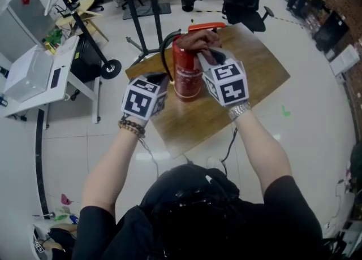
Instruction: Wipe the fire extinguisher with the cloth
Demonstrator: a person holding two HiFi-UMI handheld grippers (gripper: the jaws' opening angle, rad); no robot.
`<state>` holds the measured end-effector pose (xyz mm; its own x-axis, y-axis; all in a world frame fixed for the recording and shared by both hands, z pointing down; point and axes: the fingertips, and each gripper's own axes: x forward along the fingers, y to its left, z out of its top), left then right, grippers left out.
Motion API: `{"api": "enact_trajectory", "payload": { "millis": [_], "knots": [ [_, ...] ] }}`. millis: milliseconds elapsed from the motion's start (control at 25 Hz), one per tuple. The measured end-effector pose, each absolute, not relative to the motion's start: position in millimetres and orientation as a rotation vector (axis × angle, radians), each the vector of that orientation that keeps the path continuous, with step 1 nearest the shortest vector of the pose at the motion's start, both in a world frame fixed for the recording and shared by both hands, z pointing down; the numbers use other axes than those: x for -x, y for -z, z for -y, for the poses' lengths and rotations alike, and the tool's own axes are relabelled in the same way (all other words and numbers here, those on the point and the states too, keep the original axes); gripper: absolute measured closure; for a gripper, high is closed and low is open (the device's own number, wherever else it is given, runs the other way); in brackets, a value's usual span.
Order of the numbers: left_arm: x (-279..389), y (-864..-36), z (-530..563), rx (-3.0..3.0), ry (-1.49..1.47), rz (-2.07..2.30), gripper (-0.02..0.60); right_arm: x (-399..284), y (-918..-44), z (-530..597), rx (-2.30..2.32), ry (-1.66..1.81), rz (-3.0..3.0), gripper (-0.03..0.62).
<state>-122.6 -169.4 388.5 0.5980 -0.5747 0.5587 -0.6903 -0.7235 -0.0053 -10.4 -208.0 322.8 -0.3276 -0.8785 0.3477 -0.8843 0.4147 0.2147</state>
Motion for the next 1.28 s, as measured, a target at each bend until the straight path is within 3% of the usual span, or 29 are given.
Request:
{"api": "enact_trajectory", "payload": {
  "millis": [360,680,1280],
  "knots": [
    [115.6,-311.7,223.8,-2.790,-0.767,1.026,0.580,9.4,-322.4,204.6,-1.543,-0.033,2.240,0.500],
    [99.8,-292.5,255.4,-2.847,-0.835,0.985,0.469,7.3,-332.4,200.4,-1.559,-0.090,2.232,0.502],
    [88.1,-292.9,268.3,-2.781,-0.883,0.992,0.469,8.8,-343.7,187.8,-1.376,-0.102,2.404,0.502]
  ]
}}
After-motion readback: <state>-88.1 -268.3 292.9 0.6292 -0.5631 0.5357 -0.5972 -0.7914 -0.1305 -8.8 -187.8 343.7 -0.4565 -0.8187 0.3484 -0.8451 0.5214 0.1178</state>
